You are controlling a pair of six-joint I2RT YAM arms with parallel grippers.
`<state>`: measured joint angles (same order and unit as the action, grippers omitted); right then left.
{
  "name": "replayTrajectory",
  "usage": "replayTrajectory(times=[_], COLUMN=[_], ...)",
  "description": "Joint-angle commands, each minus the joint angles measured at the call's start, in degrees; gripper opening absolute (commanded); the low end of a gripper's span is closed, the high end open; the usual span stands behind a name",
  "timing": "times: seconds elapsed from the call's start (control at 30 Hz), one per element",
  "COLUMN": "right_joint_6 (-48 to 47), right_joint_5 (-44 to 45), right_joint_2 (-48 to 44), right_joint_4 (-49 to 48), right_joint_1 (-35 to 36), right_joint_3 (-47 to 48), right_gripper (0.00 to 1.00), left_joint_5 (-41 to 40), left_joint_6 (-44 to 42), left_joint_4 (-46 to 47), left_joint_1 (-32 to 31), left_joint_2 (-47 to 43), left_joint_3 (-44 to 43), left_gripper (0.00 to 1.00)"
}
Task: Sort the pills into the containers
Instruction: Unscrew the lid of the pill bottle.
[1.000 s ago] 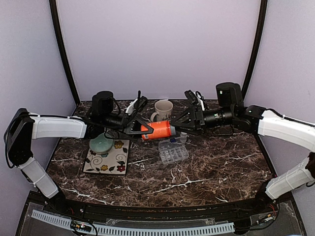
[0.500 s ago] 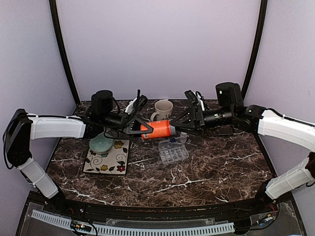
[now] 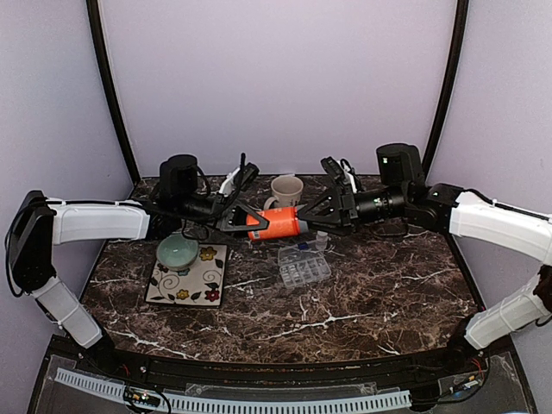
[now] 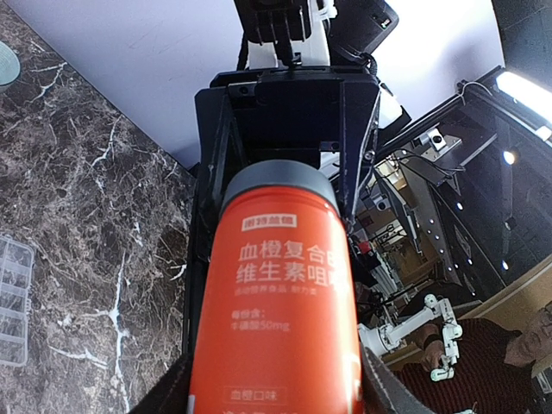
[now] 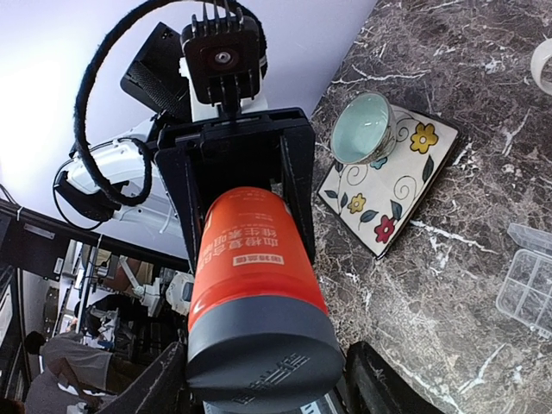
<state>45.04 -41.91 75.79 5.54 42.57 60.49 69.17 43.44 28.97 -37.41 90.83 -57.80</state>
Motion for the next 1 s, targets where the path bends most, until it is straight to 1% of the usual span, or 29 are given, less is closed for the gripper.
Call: replayTrajectory(times=[0.0,0.07,0.2,0.33,0.37,0.53,0.63,0.7,0.97], right_joint_6=[0.1,-0.1,-2.0,-6.3,-7.9,-18.9,-27.0,-30.6,-44.0], right_joint_5=[-1.5,-1.6,-2.2,-2.3,-2.3,-1.1,0.8,3.1,15.9], right_joint_2=[1.0,1.1,1.4,1.3,1.2,0.2,-0.9,-2.2,-7.6], right_joint_4=[-2.2,-2.2,-0.9,0.7,1.3,5.3,7.8,8.4,12.3], right_joint_1=[-0.4,-0.4,-0.4,-0.4,-0.4,-0.5,-0.4,-0.4,1.1], right_joint_3=[1.8,2.0,2.9,3.4,3.4,2.9,2.8,2.5,1.5], right_gripper=[0.57,0.51,0.34,0.17,0.13,0.01,0.00,0.00,0.00], left_joint_5=[1.3,1.4,1.6,2.3,2.5,3.7,4.3,4.7,5.3], left_joint_6=[-1.1,-1.0,-0.1,4.1,4.9,10.1,12.7,13.9,16.5], left_joint_4=[1.4,1.3,1.7,6.5,7.3,12.0,14.0,14.8,16.4], left_joint_1=[-0.1,-0.1,-0.1,-0.1,-0.1,-0.1,-0.1,-0.1,-0.1], left_joint_2=[-1.1,-1.1,-1.2,-1.0,-1.1,-1.0,-1.1,-1.2,-1.6], left_joint_3=[-2.8,-2.9,-2.9,-2.3,-2.3,-2.4,-2.4,-2.1,-1.5], left_gripper=[0.00,0.00,0.00,0.00,0.00,0.00,0.00,0.00,0.00])
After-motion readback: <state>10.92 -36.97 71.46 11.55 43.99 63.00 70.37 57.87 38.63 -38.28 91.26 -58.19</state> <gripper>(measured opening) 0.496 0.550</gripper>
